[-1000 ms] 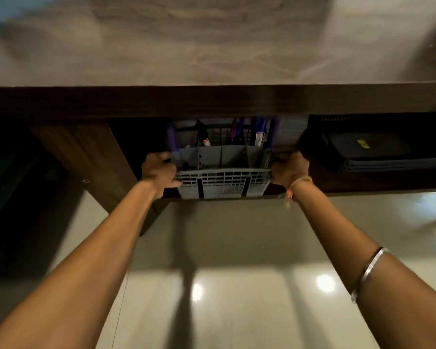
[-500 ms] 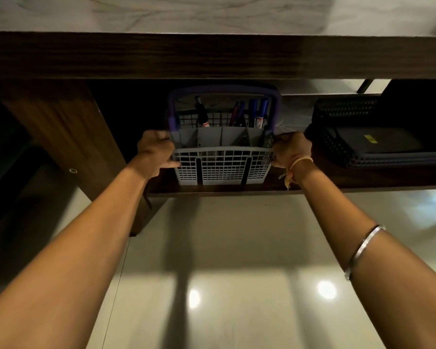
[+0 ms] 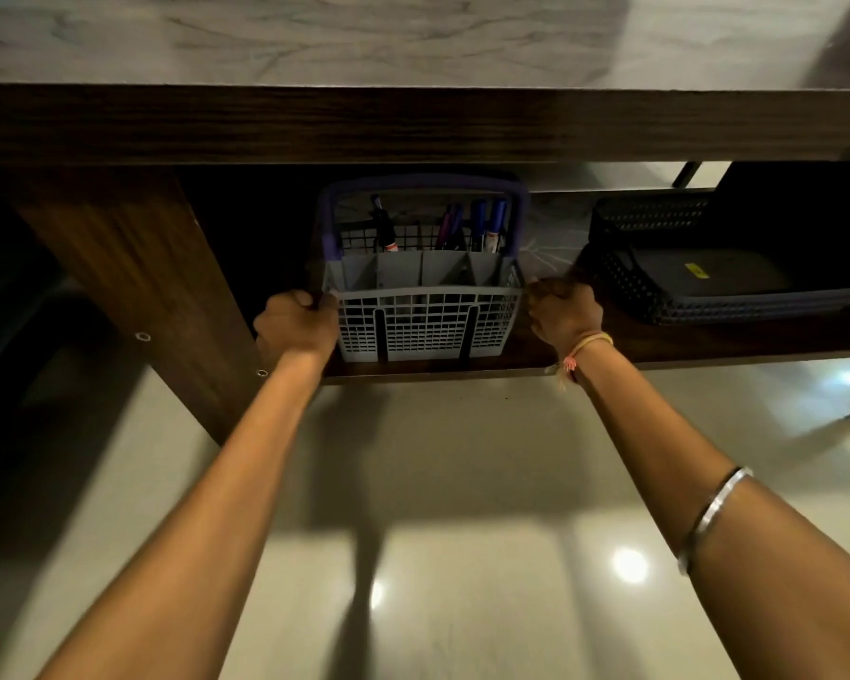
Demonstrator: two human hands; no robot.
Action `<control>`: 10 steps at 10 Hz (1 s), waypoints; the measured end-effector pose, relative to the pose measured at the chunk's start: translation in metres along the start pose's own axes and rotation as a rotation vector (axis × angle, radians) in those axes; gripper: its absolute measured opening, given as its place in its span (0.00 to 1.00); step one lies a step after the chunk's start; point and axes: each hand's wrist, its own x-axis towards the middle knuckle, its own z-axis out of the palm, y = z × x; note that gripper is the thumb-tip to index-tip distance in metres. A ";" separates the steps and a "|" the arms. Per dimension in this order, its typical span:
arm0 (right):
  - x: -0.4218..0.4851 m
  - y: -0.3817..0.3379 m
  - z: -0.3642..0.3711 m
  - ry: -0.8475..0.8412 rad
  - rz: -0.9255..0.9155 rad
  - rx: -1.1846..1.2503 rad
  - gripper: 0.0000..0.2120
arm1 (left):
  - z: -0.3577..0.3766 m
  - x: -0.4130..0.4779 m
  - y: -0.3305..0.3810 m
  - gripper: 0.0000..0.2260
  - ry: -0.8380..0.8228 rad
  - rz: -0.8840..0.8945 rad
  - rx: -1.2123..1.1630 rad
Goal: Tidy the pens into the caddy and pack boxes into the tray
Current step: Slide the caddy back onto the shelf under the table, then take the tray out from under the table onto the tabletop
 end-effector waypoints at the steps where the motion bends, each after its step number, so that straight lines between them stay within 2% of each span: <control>1: -0.003 0.003 -0.013 0.005 0.025 0.023 0.17 | 0.004 -0.010 -0.002 0.10 0.055 -0.032 -0.051; 2: -0.019 -0.003 -0.038 0.012 0.091 0.208 0.07 | 0.025 -0.041 0.021 0.07 -0.102 -0.125 -0.377; 3: -0.032 -0.009 -0.061 0.030 0.114 0.297 0.09 | 0.041 -0.061 0.037 0.04 -0.367 -0.195 -0.525; 4: -0.047 -0.015 -0.101 0.066 0.133 0.409 0.12 | 0.058 -0.101 0.062 0.06 -0.637 -0.294 -0.602; 5: -0.050 -0.016 -0.132 0.108 0.158 0.437 0.08 | 0.072 -0.117 0.076 0.06 -0.701 -0.325 -0.617; 6: -0.052 -0.011 -0.176 0.197 0.157 0.403 0.08 | 0.096 -0.139 0.091 0.04 -0.735 -0.365 -0.637; 7: -0.044 0.000 -0.201 0.245 0.128 0.383 0.15 | 0.116 -0.153 0.101 0.07 -0.769 -0.383 -0.657; 9: 0.003 0.038 -0.249 0.223 0.104 0.441 0.17 | 0.180 -0.192 0.111 0.07 -0.756 -0.385 -0.668; 10: 0.043 0.061 -0.278 0.241 0.099 0.415 0.17 | 0.224 -0.206 0.112 0.09 -0.687 -0.400 -0.626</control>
